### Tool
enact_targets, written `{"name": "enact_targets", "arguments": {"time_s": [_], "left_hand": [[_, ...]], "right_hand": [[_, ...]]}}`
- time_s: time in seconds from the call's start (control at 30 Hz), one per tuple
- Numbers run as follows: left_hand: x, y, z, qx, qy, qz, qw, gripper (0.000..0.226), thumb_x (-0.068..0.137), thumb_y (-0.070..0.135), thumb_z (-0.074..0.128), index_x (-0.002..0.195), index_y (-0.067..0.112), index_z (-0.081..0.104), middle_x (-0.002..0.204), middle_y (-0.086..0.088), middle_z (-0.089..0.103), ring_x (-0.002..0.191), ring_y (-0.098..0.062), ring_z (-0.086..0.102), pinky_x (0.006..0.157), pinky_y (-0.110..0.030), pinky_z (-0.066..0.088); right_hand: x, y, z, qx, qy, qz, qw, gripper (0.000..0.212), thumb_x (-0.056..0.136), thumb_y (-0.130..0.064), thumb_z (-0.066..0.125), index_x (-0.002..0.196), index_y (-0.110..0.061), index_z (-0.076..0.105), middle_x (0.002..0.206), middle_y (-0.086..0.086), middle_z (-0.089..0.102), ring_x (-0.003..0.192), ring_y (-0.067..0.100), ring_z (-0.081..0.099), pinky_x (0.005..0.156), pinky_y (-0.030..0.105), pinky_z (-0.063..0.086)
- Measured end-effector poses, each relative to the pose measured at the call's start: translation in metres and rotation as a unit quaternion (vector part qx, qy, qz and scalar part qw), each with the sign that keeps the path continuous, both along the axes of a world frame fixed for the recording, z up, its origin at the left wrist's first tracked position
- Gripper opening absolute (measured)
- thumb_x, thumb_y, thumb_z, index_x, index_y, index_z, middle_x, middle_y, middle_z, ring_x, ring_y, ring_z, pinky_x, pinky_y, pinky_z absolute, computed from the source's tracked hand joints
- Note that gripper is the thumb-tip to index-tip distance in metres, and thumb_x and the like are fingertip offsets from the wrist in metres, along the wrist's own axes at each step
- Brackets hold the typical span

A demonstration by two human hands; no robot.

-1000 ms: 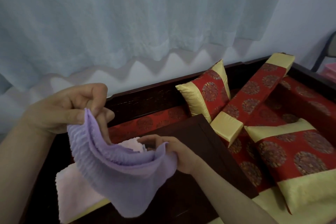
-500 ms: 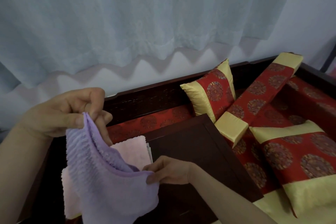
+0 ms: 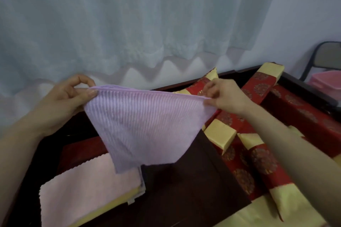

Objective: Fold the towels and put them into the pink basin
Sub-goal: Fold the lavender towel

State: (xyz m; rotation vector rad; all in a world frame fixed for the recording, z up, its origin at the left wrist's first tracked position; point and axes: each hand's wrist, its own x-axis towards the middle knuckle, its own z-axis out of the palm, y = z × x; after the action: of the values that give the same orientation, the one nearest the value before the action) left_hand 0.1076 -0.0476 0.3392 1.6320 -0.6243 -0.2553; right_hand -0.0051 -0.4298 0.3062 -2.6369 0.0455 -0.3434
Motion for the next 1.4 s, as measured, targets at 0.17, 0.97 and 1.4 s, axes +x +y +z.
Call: {"name": "enact_targets", "arguments": {"time_s": [0.17, 0.97, 1.4], "left_hand": [[0.014, -0.035, 0.005, 0.051, -0.194, 0.117, 0.973, 0.016, 0.09, 0.019, 0.06, 0.082, 0.031, 0.053, 0.065, 0.021, 0.068, 0.054, 0.005, 0.054, 0.058, -0.015, 0.045], [-0.021, -0.045, -0.117, 0.289, 0.016, -0.171, 0.942, 0.011, 0.077, 0.015, 0.074, 0.081, 0.024, 0.069, 0.081, -0.003, 0.074, 0.073, -0.012, 0.07, 0.067, -0.024, 0.056], [-0.052, -0.087, -0.301, 0.396, 0.128, -0.061, 0.907, 0.024, 0.09, 0.002, 0.048, 0.077, 0.02, 0.055, 0.07, 0.004, 0.059, 0.066, -0.008, 0.055, 0.06, -0.024, 0.039]], "right_hand": [[0.024, -0.028, 0.019, -0.124, -0.047, -0.011, 0.991, 0.018, 0.071, -0.012, 0.066, 0.071, 0.005, 0.07, 0.081, 0.018, 0.071, 0.077, 0.034, 0.065, 0.071, 0.039, 0.05], [-0.097, -0.061, -0.091, 0.259, 0.137, 0.082, 0.953, 0.019, 0.077, 0.002, 0.074, 0.075, -0.004, 0.056, 0.085, -0.01, 0.07, 0.084, 0.003, 0.065, 0.074, 0.016, 0.049], [-0.133, -0.058, -0.287, 0.428, 0.199, -0.148, 0.869, 0.01, 0.084, -0.005, 0.067, 0.088, -0.012, 0.074, 0.082, 0.005, 0.071, 0.078, 0.015, 0.066, 0.067, 0.025, 0.05]]}}
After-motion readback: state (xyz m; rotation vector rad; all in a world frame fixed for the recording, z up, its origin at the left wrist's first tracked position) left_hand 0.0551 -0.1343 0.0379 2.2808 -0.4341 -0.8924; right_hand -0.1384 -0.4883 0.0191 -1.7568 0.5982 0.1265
